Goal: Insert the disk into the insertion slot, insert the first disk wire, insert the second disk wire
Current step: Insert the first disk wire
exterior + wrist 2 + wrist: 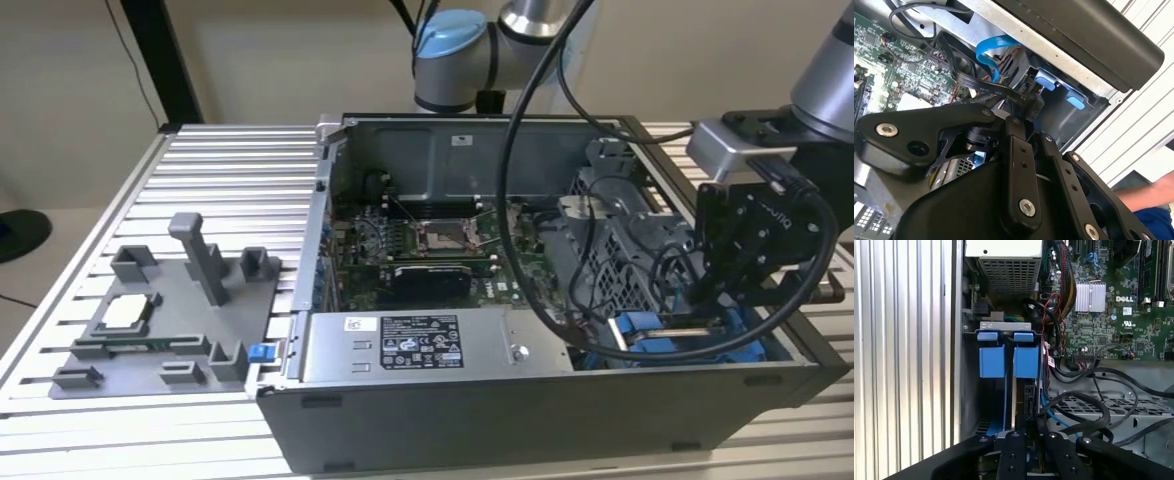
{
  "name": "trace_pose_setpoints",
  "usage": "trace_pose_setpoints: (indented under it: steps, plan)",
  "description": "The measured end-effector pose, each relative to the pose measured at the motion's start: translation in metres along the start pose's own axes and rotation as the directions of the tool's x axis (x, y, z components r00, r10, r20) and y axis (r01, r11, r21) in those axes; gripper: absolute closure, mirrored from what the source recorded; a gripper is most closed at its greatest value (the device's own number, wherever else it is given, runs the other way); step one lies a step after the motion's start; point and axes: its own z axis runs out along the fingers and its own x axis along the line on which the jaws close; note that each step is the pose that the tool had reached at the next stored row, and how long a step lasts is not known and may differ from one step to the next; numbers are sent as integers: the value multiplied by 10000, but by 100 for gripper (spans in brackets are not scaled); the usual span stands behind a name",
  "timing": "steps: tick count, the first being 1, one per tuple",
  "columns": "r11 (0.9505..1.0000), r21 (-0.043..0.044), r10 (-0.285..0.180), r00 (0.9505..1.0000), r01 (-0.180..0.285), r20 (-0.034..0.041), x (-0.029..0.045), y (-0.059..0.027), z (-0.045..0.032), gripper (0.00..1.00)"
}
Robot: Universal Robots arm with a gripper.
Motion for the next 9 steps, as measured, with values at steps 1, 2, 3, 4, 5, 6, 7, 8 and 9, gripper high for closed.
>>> trace_pose_setpoints:
  steps: [1, 2, 3, 4, 5, 6, 7, 8, 9]
  plan:
    - [10000, 3, -1, 10000, 1, -1, 0, -1, 2, 100]
    - [10000, 7, -3, 10000, 3, 0, 0, -1, 4, 100]
    - [10000, 10, -5, 10000, 5, -2, 0, -2, 5, 100]
    - [10000, 17, -9, 10000, 9, -2, 0, -2, 6, 100]
    - [10000, 26, -15, 10000, 15, -2, 0, -3, 7, 100]
    - [10000, 37, -23, 10000, 23, -2, 0, -3, 8, 100]
    - [10000, 50, -35, 10000, 35, -1, 0, -3, 8, 100]
    - [10000, 59, -49, 10000, 49, -1, 0, -3, 9, 100]
    - [10000, 66, -62, 10000, 62, -1, 0, -3, 10, 100]
